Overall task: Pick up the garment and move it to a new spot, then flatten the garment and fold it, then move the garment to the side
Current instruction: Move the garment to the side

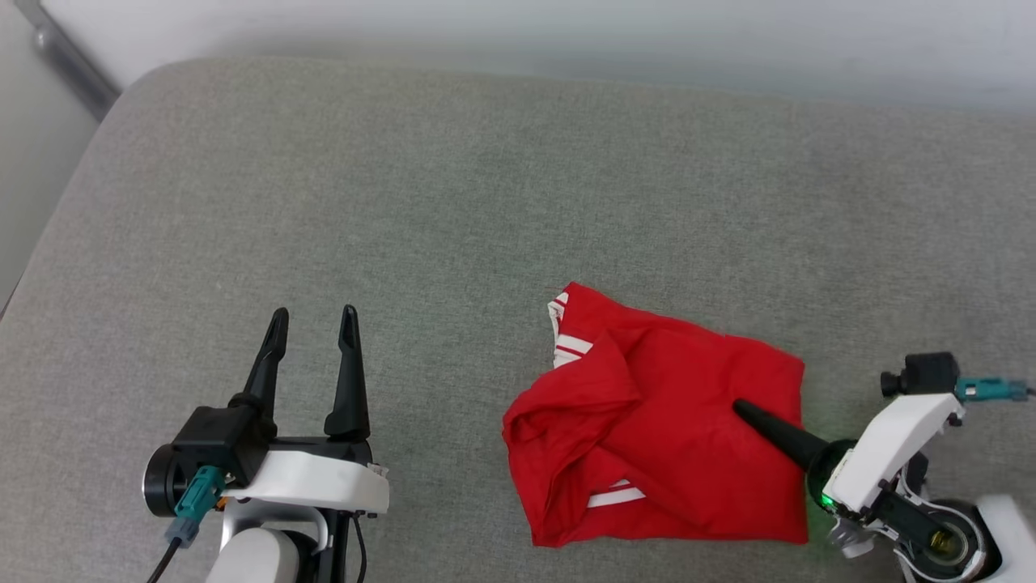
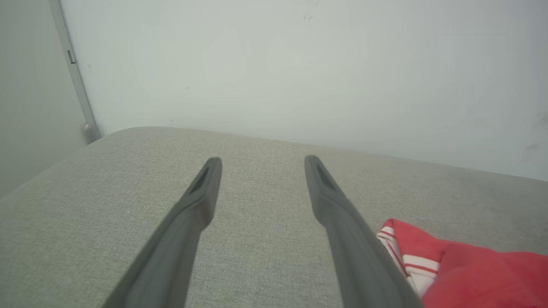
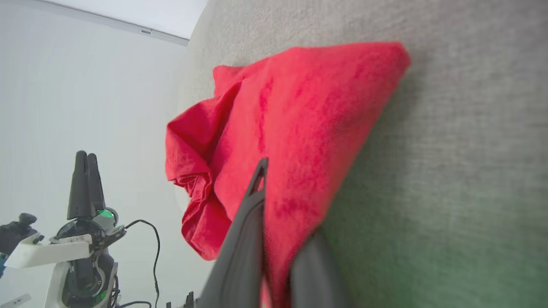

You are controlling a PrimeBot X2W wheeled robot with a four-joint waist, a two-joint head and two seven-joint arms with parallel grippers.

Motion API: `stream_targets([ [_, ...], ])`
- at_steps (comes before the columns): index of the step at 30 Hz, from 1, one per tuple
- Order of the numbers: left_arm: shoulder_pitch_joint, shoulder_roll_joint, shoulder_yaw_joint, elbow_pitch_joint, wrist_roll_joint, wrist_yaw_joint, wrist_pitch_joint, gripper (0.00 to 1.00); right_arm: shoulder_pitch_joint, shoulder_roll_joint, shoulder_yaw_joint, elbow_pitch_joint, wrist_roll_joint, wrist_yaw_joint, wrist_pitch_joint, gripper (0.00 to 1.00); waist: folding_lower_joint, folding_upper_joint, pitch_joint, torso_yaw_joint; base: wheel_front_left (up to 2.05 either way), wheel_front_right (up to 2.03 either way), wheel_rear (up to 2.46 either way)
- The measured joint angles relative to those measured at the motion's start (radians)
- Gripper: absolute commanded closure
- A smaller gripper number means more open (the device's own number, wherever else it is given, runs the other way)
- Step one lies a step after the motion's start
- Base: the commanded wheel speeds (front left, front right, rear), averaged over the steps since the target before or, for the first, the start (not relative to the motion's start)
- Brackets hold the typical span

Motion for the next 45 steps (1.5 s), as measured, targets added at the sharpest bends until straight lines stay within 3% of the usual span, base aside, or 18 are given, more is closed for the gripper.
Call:
stream_targets([
  [10,0.049,-0.012,0.042,-0.001,0.014,-0.013,0.000,0.00,-0.095,-0.194,0.216,-0.039,-0.371,0.000,-0.027,1.00,0.0000,0.0000,-0.055,-0.087,0.00,0.00,0.00],
  [18,0.069,-0.013,0.053,-0.021,0.025,-0.030,0.000,0.00,-0.183,-0.272,0.249,-0.066,-0.593,0.000,0.034,1.00,-0.0001,0.0000,-0.080,-0.242,0.00,0.00,0.00],
  [25,0.048,0.001,0.035,-0.046,0.051,-0.041,0.001,0.00,-0.237,-0.269,0.216,-0.020,-0.703,0.000,0.018,1.00,-0.0001,0.0000,-0.065,-0.403,0.00,0.00,0.00],
  [31,-0.015,0.038,0.010,-0.110,0.087,-0.053,0.047,0.00,-0.342,-0.252,0.193,0.111,-0.757,0.000,-0.109,1.00,-0.0001,0.0000,0.012,-0.517,0.00,0.00,0.00],
  [38,-0.119,0.071,-0.031,-0.203,0.124,-0.080,0.118,0.00,-0.500,-0.246,0.122,0.294,-0.800,0.001,-0.302,1.00,-0.0001,0.0000,0.166,-0.572,0.00,0.00,0.00],
  [45,-0.212,0.097,-0.063,-0.274,0.157,-0.103,0.185,0.00,-0.652,-0.246,0.038,0.487,-0.860,0.001,-0.466,1.00,0.0000,0.0000,0.325,-0.583,0.00,0.00,0.00],
])
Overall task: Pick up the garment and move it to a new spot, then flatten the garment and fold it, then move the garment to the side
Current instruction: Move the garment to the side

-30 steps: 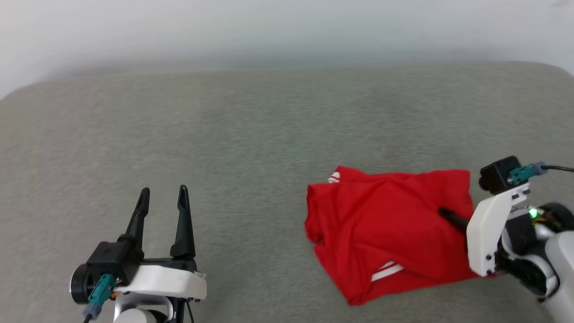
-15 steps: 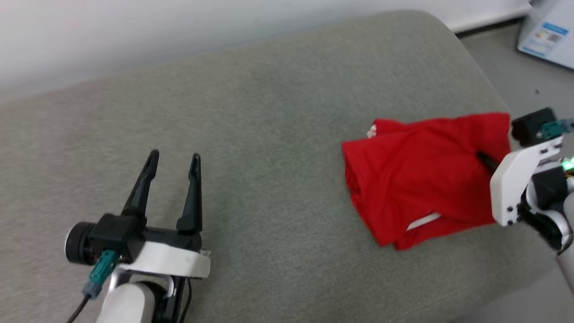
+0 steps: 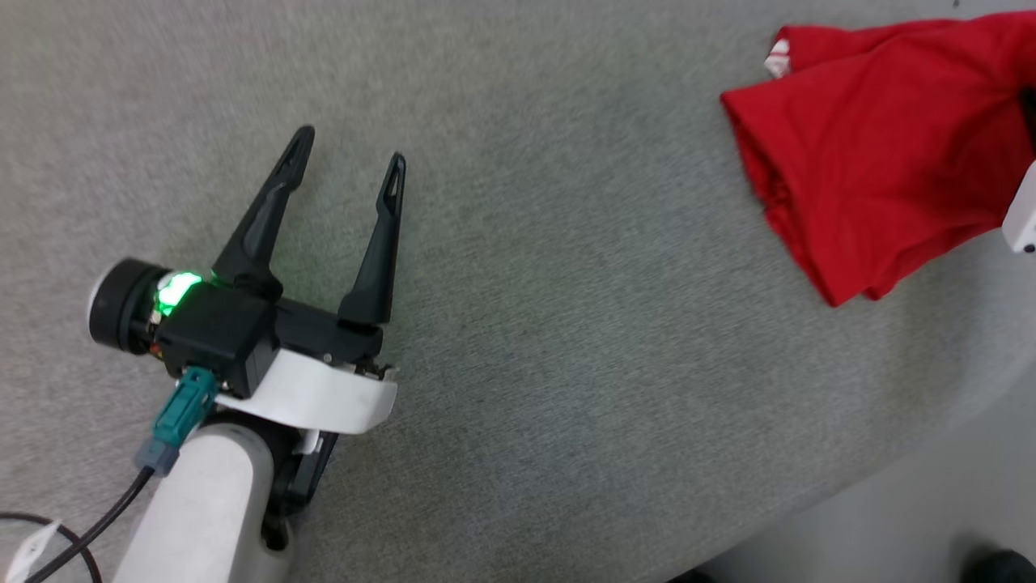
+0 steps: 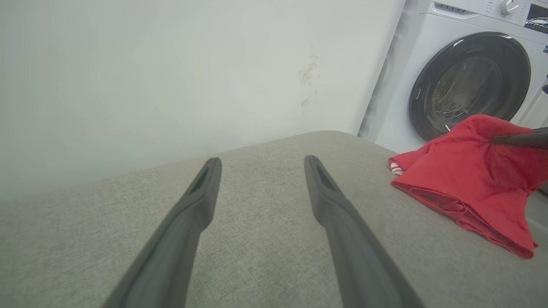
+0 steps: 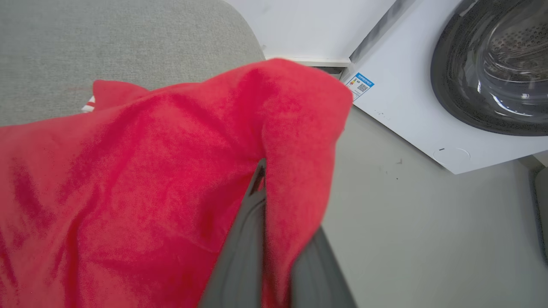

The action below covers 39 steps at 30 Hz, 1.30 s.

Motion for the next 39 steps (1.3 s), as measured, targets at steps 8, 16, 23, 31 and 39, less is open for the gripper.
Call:
stream_targets([
  [8,-0.037,0.017,-0.016,-0.011,0.014,-0.010,0.026,0.00,-0.075,0.071,-0.067,0.222,-0.030,0.000,-0.134,0.00,0.0002,0.0000,0.109,0.014,0.00,0.00,0.00],
  [16,-0.036,0.009,-0.017,0.020,-0.002,-0.001,-0.007,0.00,-0.111,0.059,-0.120,0.359,-0.087,0.000,-0.221,0.00,0.0000,0.0000,0.057,0.018,0.00,0.00,0.00],
  [23,0.022,-0.021,-0.009,0.076,-0.032,0.025,-0.065,0.00,-0.099,0.035,-0.145,0.382,-0.136,0.000,-0.286,0.00,0.0000,0.0000,-0.040,0.027,0.00,0.00,0.00],
  [31,0.131,-0.054,0.022,0.136,-0.070,0.079,-0.117,0.00,0.052,0.070,-0.146,0.234,-0.132,0.000,-0.338,0.00,-0.0002,0.0000,-0.186,0.066,0.00,0.00,0.00],
  [39,0.234,-0.081,0.064,0.185,-0.126,0.112,-0.151,0.00,0.290,0.165,-0.150,-0.064,-0.089,0.000,-0.327,0.00,-0.0002,0.0000,-0.313,0.142,0.00,0.00,0.00],
])
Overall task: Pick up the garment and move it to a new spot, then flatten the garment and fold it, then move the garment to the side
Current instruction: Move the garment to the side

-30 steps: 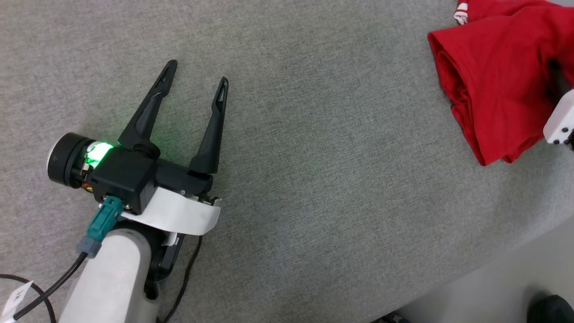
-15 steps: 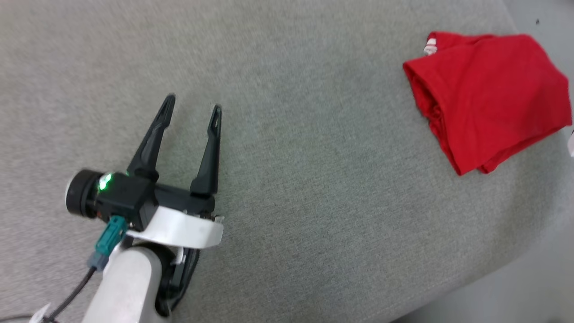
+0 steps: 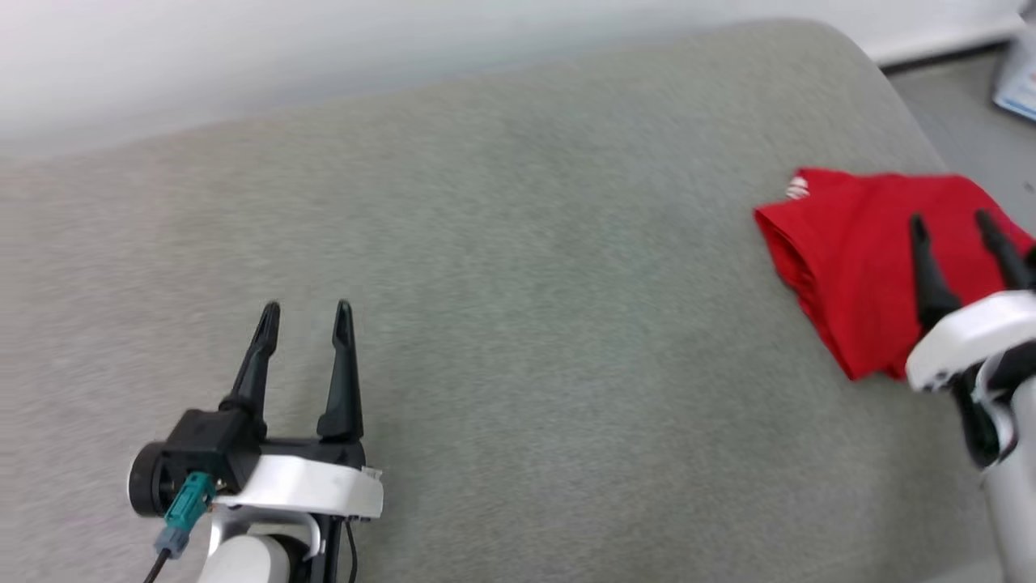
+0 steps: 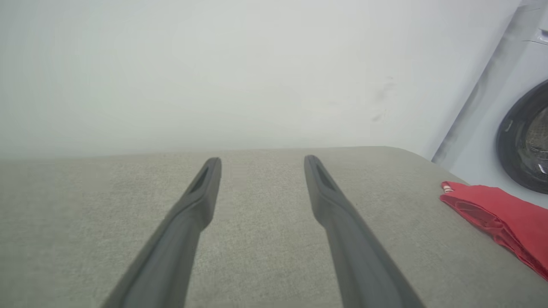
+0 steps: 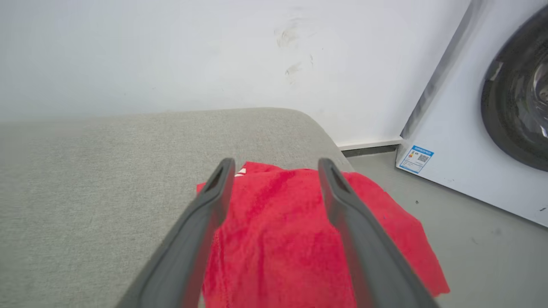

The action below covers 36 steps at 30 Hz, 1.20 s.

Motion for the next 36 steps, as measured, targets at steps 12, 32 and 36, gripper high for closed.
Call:
stream_targets([
  [12,0.045,0.001,0.038,0.082,-0.009,0.011,-0.023,0.00,0.290,0.121,-0.014,-0.446,-0.003,0.000,0.136,0.00,0.0000,0.0000,-0.094,0.171,0.00,0.00,0.00],
  [32,0.164,0.042,0.047,0.156,-0.026,-0.007,-0.029,0.00,0.647,0.245,-0.062,-0.845,-0.096,0.000,0.286,0.00,0.0000,0.0001,-0.227,0.231,0.00,0.00,0.00],
  [36,0.165,0.045,0.048,0.162,-0.031,-0.008,-0.029,0.00,0.663,0.251,-0.054,-0.866,-0.098,0.000,0.293,0.00,0.0000,0.0000,-0.235,0.224,0.00,0.00,0.00],
])
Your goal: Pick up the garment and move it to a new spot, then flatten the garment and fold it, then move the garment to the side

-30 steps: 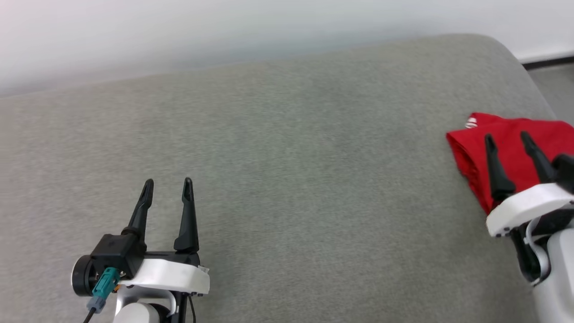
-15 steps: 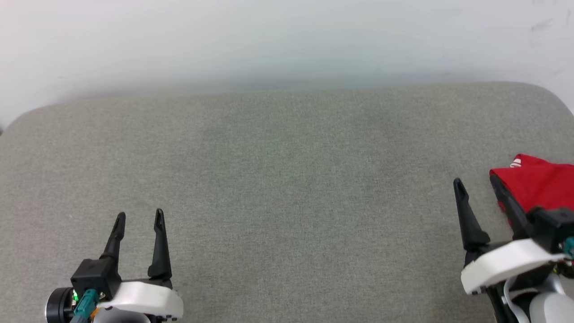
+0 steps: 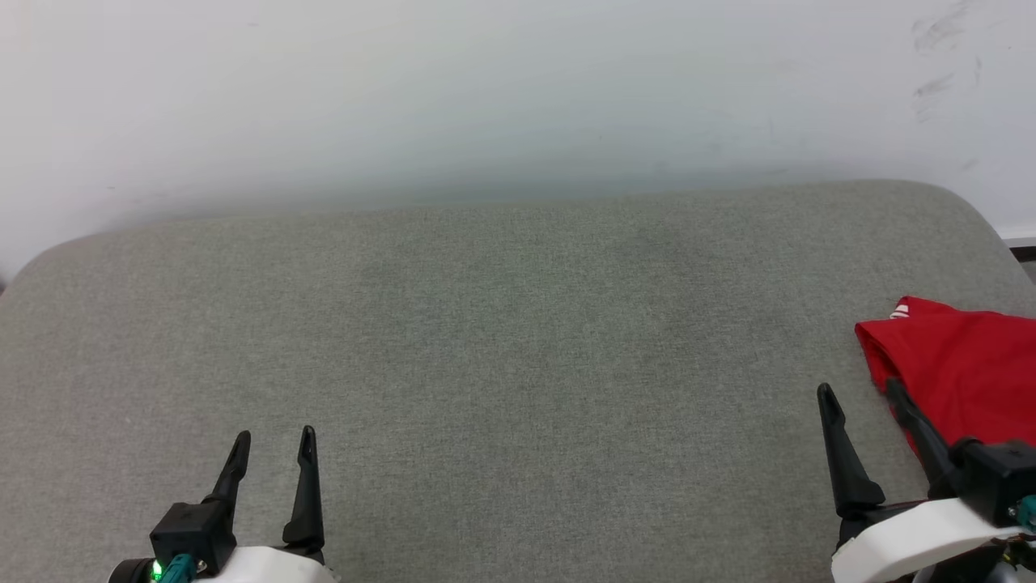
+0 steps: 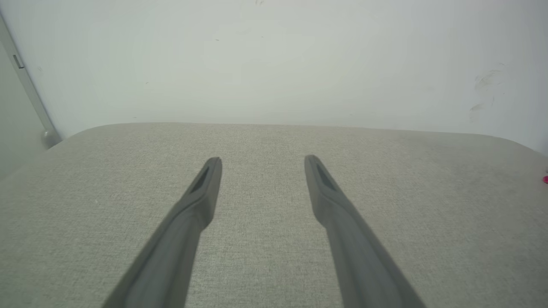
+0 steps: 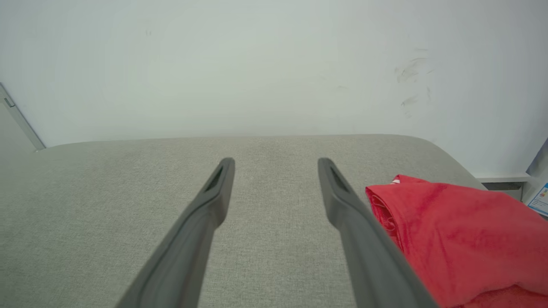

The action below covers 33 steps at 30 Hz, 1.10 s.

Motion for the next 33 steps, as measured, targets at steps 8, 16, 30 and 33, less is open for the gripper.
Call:
stream_targets([
  [8,0.000,0.002,0.001,0.009,-0.014,-0.001,0.000,0.00,0.004,0.004,0.009,-0.019,-0.007,0.000,0.007,0.00,0.0000,0.0000,-0.006,0.002,0.00,0.00,0.00],
  [16,-0.001,0.000,-0.003,0.018,-0.021,-0.002,0.000,0.00,0.007,0.006,0.013,-0.026,-0.006,0.000,0.006,0.00,0.0000,0.0000,-0.007,0.005,0.00,0.00,0.00],
  [30,0.014,-0.024,0.001,0.064,-0.091,-0.015,0.026,1.00,0.016,0.006,0.016,0.029,0.083,0.000,0.007,1.00,0.0001,0.0000,-0.007,0.009,0.00,0.00,0.00],
  [33,0.013,-0.030,0.013,0.068,-0.143,-0.022,0.040,1.00,0.014,0.004,0.017,0.046,0.147,0.000,0.007,1.00,0.0001,0.0000,-0.007,0.011,0.00,0.00,0.00],
])
